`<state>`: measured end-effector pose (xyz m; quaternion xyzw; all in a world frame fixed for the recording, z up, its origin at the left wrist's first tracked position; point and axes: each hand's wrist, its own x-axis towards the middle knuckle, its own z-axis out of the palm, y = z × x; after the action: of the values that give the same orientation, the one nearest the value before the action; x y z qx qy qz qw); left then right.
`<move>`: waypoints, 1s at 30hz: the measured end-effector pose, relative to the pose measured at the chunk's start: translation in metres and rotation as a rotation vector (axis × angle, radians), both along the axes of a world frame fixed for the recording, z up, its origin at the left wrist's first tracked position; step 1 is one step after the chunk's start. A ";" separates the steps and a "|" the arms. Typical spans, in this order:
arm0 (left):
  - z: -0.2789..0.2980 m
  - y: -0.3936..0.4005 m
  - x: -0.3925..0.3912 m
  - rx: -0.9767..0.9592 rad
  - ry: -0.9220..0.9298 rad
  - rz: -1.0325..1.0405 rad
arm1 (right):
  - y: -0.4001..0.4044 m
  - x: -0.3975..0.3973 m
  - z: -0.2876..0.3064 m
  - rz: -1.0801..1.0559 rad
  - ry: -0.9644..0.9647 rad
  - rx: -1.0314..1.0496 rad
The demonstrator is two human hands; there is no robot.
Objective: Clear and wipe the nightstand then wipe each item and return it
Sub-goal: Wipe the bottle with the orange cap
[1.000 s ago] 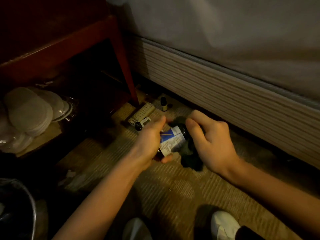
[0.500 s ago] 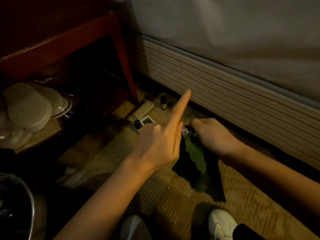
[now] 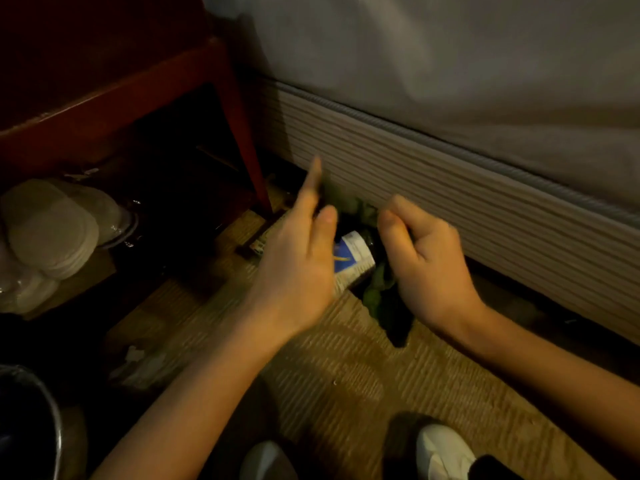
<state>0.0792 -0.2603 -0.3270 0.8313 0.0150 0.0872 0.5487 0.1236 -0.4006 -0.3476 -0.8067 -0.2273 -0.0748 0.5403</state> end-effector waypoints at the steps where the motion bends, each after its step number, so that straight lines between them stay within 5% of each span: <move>1: -0.001 0.000 -0.001 0.322 -0.190 -0.029 | 0.000 0.003 -0.001 0.001 0.182 -0.041; 3: 0.005 0.000 -0.001 0.839 -0.467 -0.136 | -0.001 0.009 -0.001 0.080 0.582 -0.117; 5: -0.001 0.001 0.004 1.008 -0.583 -0.182 | -0.008 0.016 0.001 0.140 0.892 -0.088; 7: -0.021 0.001 0.008 0.776 -0.583 -0.140 | -0.015 0.017 0.006 0.178 1.067 0.112; 10: -0.050 -0.003 0.001 -0.043 -0.325 0.129 | -0.024 0.018 0.014 0.188 1.289 0.640; 12: -0.061 -0.007 -0.002 -0.454 -0.084 0.210 | -0.031 0.027 0.006 0.107 1.289 0.807; 14: -0.068 -0.006 -0.007 -0.555 0.038 0.197 | -0.036 0.034 -0.004 0.003 1.214 0.812; 17: -0.068 -0.001 -0.013 -0.571 0.017 0.163 | -0.037 0.031 -0.011 -0.093 1.122 0.777; 22: -0.072 0.004 -0.022 -0.469 0.013 0.068 | -0.027 0.019 -0.003 0.040 1.020 0.743; 30: -0.082 0.006 -0.028 -0.527 -0.058 -0.031 | -0.018 0.003 -0.007 0.175 1.072 0.661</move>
<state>0.0514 -0.2547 -0.4093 0.6571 0.0083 0.0957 0.7476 0.1269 -0.4184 -0.3544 -0.5013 0.0445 0.3177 0.8036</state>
